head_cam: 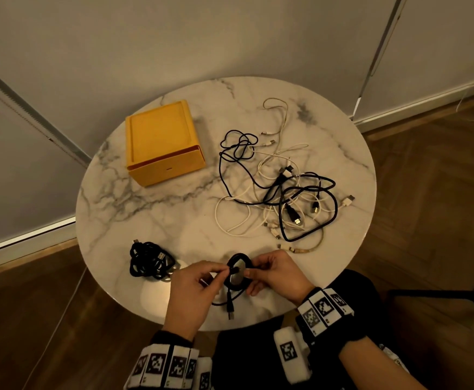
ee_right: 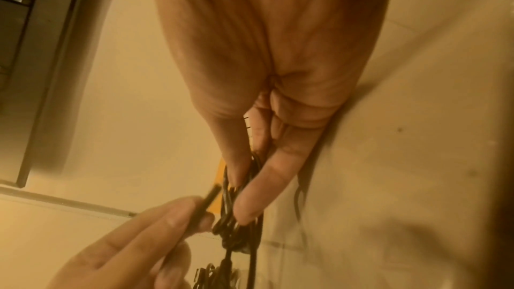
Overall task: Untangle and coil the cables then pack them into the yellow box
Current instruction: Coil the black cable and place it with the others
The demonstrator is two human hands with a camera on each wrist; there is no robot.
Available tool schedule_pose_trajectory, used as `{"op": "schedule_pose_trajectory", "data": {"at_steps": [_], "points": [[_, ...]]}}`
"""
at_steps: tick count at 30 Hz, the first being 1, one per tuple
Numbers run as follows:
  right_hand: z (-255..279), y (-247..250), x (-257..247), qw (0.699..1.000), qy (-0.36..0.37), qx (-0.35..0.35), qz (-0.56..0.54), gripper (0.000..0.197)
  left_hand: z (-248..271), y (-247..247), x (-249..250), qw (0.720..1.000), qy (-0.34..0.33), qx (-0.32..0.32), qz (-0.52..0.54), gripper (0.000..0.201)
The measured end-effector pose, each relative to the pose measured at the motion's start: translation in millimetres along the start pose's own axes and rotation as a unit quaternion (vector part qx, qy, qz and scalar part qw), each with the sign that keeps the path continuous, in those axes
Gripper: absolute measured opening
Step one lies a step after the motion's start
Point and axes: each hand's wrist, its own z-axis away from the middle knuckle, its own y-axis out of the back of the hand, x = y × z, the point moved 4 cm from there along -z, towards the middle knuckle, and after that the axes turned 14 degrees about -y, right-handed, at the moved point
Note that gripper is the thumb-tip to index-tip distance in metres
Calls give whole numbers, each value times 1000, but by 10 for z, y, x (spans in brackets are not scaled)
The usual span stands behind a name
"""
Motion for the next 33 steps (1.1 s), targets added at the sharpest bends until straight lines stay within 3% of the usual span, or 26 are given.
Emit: {"op": "schedule_pose_trajectory", "data": {"at_steps": [5,12,17,22,25,27,29,31,33], "points": [[32,-60,9,1000,-13,9,7,4,-108,-26,2,995,-44,-20,-85,20],[132,-45,-43,998,-45,42,-28,19,-250,-178,214,981,-157,-24,-106,19],[223,-143,-121,999,-19,42,-3,16,-228,-257,253,981,-163,-34,-98,26],[311,-229,-247,999,5,31,26,16,-250,-227,246,996,-87,-6,-1,43],[354,-252,-275,999,2,13,40,15,-302,-237,210,992,-9,-13,128,38],[372,-257,-293,999,-6,-1,41,10,-325,-251,167,963,85,16,254,32],[389,-240,-314,999,-11,-14,30,5,-300,-239,54,910,206,36,359,32],[415,-217,-326,999,-13,-25,24,7,-250,-224,-47,871,281,-7,403,38],[444,-195,-324,999,-16,-36,25,7,-199,-202,-90,874,298,-90,373,39]]}}
